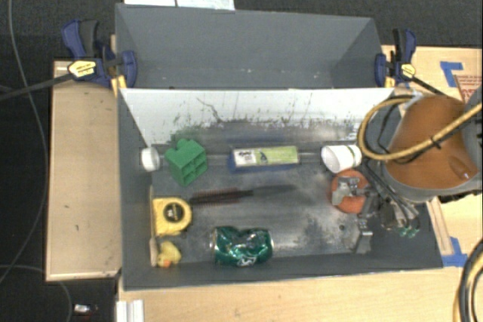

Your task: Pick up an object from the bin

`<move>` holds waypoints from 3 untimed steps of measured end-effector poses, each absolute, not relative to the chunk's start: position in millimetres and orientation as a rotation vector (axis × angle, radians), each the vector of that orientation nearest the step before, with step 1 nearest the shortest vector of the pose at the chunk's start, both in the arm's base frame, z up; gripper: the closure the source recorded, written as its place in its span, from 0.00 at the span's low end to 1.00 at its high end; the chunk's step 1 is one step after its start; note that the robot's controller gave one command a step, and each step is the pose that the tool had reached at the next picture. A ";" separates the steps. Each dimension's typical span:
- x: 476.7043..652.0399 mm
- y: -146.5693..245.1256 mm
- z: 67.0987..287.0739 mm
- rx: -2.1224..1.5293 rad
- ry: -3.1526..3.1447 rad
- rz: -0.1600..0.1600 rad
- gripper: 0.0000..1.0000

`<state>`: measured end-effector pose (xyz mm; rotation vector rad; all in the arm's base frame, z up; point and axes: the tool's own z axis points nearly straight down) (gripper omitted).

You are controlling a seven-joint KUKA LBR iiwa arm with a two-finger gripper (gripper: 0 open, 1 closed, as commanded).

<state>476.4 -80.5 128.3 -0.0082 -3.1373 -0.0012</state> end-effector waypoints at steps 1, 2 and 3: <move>478.8 -80.5 130.7 -0.001 -3.144 0.000 0.00; 563.5 -130.5 68.5 0.030 -3.142 -0.002 0.00; 570.4 -140.3 108.1 -0.143 -3.151 0.001 0.00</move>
Offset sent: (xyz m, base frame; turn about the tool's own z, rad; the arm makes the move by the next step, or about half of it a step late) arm 0.0848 -0.0493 -0.0583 -0.0254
